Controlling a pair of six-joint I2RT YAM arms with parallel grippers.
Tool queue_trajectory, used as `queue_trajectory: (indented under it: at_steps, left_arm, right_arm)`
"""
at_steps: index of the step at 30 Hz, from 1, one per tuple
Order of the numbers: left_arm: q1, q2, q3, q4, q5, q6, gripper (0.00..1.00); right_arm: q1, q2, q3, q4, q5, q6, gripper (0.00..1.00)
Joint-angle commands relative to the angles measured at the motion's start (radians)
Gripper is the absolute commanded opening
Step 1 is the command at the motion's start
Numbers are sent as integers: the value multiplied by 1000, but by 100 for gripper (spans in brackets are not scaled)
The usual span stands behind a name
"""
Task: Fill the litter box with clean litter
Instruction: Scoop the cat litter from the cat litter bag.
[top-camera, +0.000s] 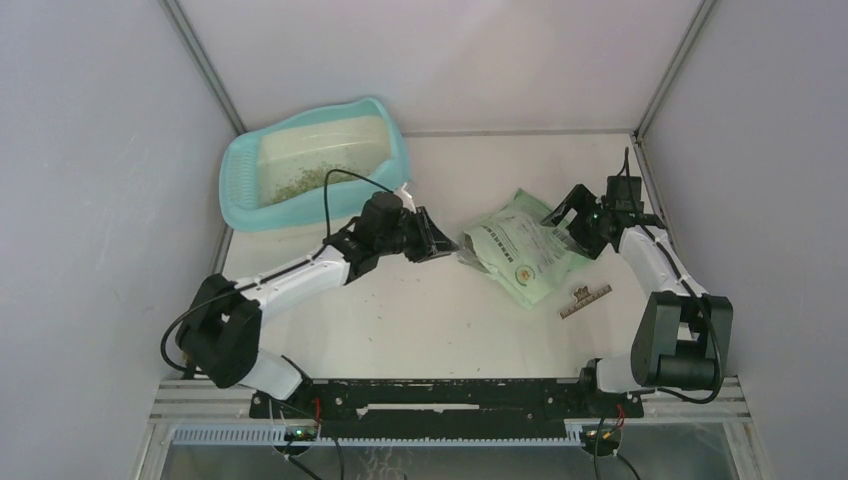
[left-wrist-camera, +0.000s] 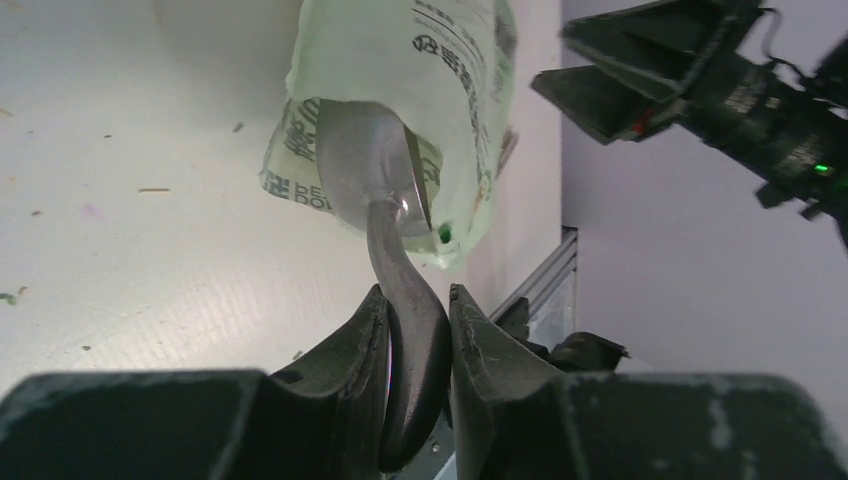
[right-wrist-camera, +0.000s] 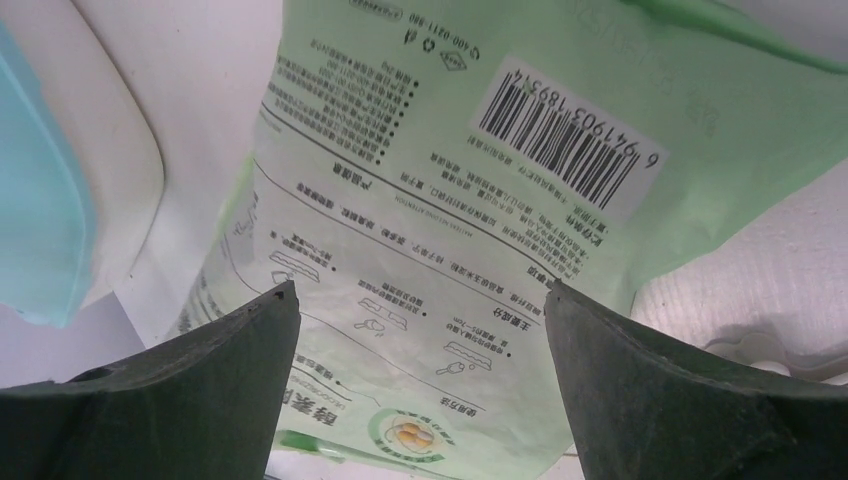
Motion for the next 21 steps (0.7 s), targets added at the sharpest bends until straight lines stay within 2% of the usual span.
queue_trajectory:
  at_steps: [1,12,21]
  left_arm:
    - [-22,58,84,49,-46,-6,17]
    - [-60,250,126,235,-39,-46,16]
    - [-60,352,110,485,-17,-113,16]
  right_arm:
    - [-19,-11,1,51,0,10,98]
    - [-55,-7,-12,60,-30,7,98]
    - [-69,-28,-12,45,-43,1,98]
